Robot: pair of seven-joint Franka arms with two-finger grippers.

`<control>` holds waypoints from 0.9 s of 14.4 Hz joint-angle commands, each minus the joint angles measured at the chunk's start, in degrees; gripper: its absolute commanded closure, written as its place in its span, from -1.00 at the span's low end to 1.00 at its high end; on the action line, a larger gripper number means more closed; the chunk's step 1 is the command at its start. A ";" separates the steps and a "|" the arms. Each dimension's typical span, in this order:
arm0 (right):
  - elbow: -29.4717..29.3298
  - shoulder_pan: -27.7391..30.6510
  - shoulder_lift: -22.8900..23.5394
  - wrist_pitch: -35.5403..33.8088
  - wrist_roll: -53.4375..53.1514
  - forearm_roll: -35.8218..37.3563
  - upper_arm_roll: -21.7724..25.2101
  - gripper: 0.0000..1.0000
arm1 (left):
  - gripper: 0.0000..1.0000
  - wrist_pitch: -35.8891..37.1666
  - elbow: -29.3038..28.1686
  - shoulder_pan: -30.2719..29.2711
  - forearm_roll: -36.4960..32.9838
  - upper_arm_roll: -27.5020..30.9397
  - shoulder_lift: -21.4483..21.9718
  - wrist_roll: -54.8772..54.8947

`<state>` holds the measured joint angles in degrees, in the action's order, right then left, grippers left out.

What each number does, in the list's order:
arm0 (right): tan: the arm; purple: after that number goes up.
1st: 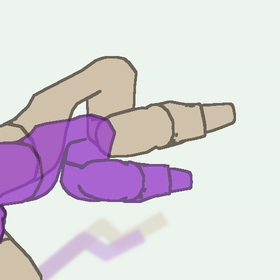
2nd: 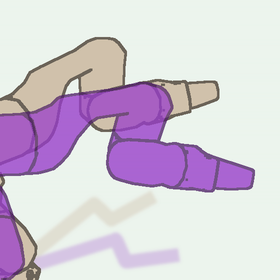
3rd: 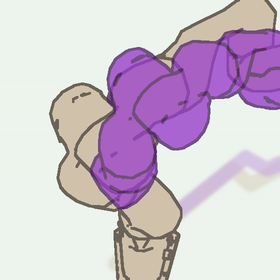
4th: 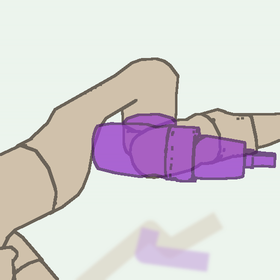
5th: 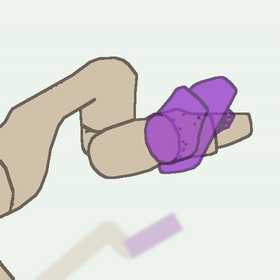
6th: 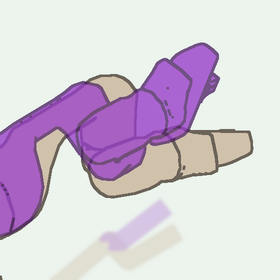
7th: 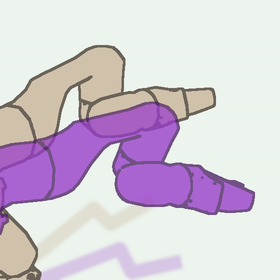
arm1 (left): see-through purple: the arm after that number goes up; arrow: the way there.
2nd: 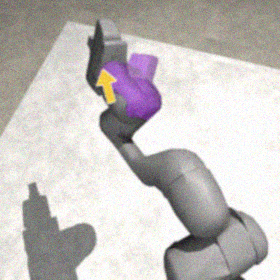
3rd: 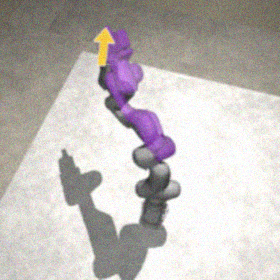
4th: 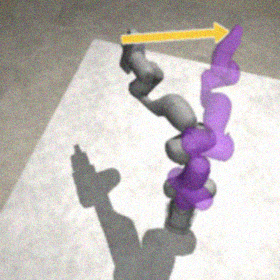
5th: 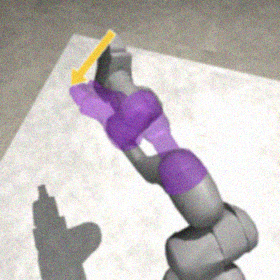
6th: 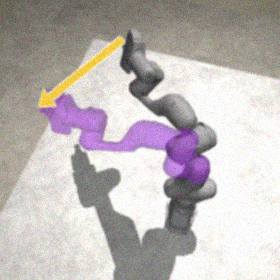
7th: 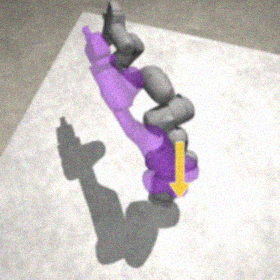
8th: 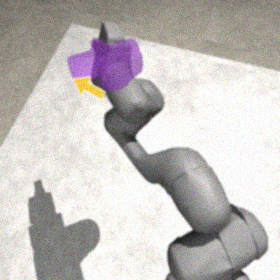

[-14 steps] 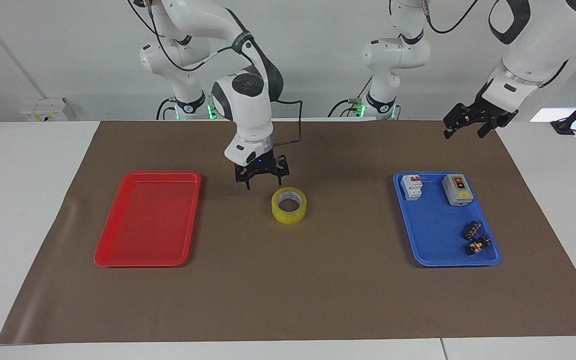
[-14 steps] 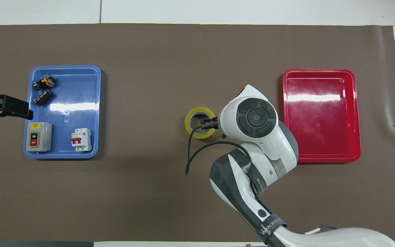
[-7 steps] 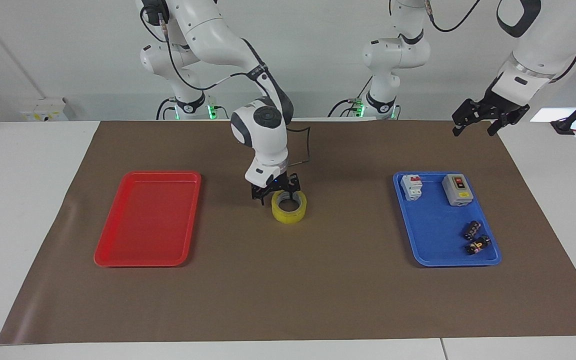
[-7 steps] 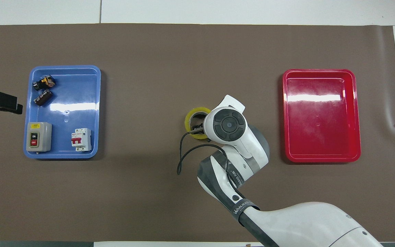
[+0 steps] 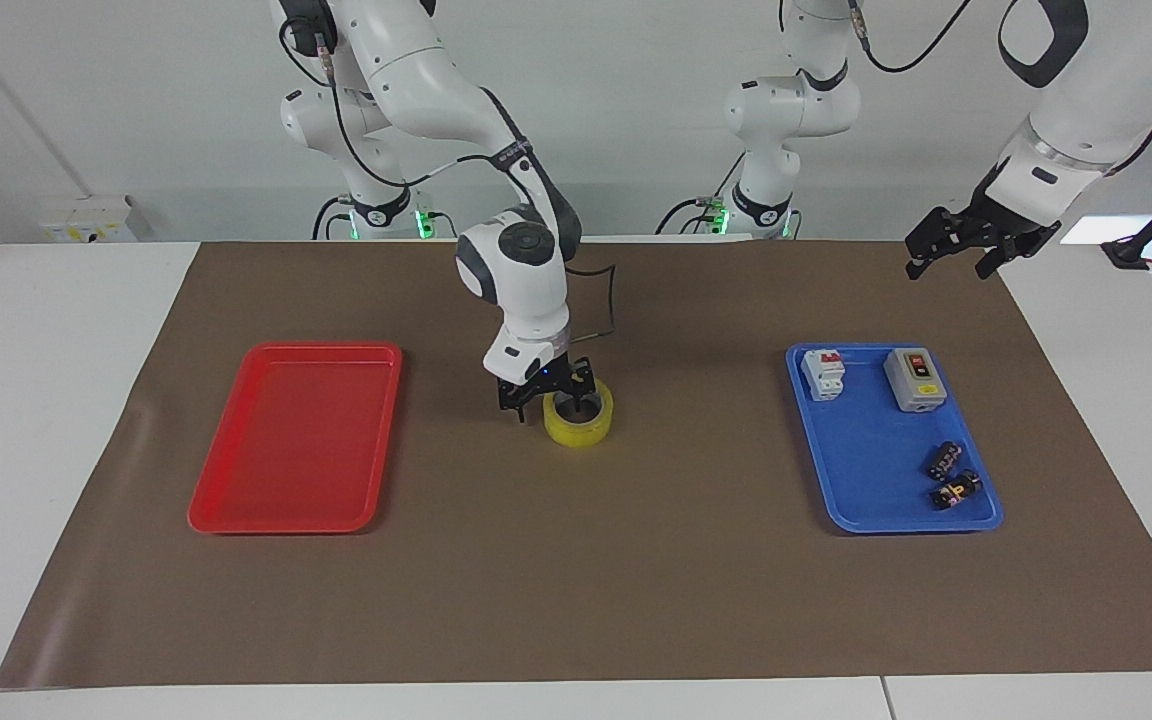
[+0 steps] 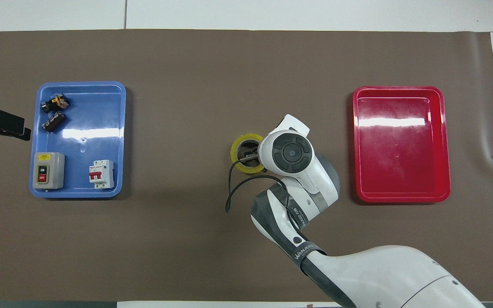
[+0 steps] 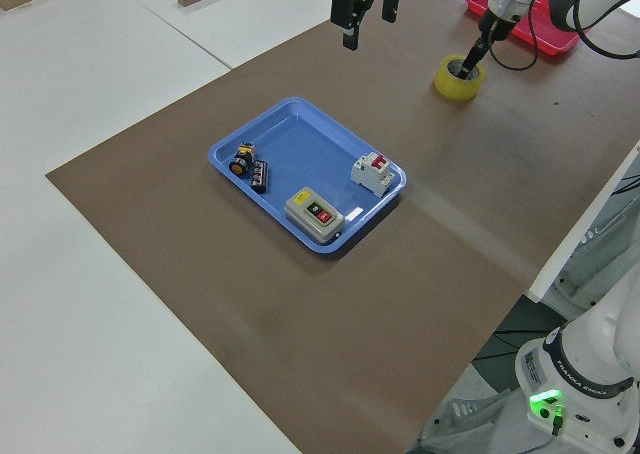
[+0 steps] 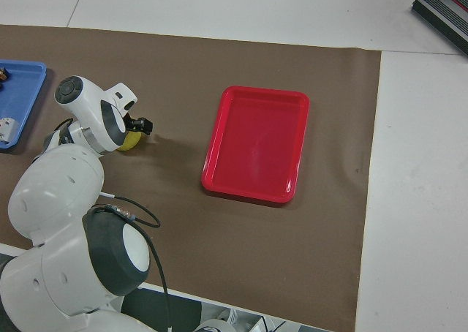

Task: Place and move tape with both arms
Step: 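Lower the right gripper onto the yellow tape and grasp it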

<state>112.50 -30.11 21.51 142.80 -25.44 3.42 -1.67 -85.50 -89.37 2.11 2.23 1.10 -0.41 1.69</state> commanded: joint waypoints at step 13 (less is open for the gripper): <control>1.75 0.66 0.20 3.71 1.18 0.36 -0.35 1.00 | -1.00 0.86 -0.28 -0.09 -0.56 -0.22 0.77 0.68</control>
<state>113.51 -29.87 21.84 145.24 -25.21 3.45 -1.70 -85.48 -89.37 2.11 2.23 0.98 -0.40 1.69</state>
